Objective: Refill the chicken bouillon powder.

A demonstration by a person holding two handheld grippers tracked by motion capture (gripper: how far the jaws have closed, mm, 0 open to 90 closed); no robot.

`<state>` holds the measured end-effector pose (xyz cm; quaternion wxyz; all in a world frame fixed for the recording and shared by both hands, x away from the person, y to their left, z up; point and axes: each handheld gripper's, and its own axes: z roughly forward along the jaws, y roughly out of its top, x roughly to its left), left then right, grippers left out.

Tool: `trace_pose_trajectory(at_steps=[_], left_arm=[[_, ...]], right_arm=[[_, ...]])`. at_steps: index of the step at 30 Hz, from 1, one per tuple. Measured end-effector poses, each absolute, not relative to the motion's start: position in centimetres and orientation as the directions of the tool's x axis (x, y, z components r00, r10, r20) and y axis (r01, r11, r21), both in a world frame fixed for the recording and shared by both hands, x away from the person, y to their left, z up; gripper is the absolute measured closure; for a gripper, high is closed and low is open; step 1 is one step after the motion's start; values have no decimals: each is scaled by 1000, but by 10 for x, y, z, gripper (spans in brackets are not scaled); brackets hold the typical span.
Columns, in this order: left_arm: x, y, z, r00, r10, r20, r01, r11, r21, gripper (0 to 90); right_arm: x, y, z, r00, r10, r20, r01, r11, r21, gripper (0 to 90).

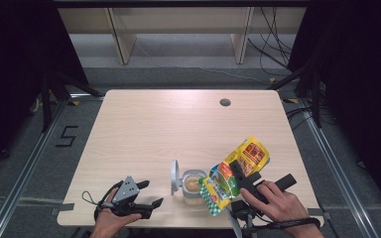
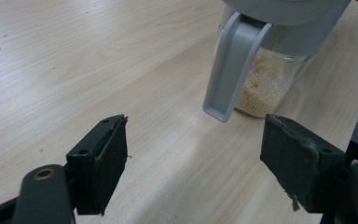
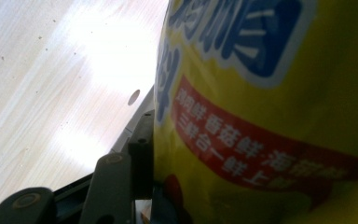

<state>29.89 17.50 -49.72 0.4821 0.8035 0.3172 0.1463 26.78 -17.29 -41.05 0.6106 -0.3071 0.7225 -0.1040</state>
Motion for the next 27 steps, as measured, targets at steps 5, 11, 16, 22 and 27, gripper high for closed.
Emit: trace_pose_trajectory(at_steps=[5,11,16,22,27], left_arm=[[298,174,-498,747,659,-85,385,-325,864,222],[299,175,-498,751,655,-85,383,-326,864,221],[298,175,-497,749,657,-87,381,-319,868,222],[298,175,-497,748,658,-87,382,-320,867,222],[298,175,-496,747,659,-84,381,-322,867,222]], right_arm=[[269,-174,-411,-66,-567,-821,-317,792,-522,543],[269,-173,-412,-71,-570,-818,-320,790,-523,543],[269,-172,-413,-71,-567,-821,-324,792,-518,544],[269,-170,-414,-83,-571,-816,-333,788,-518,544],[269,-171,-413,-76,-567,-820,-324,792,-517,544]])
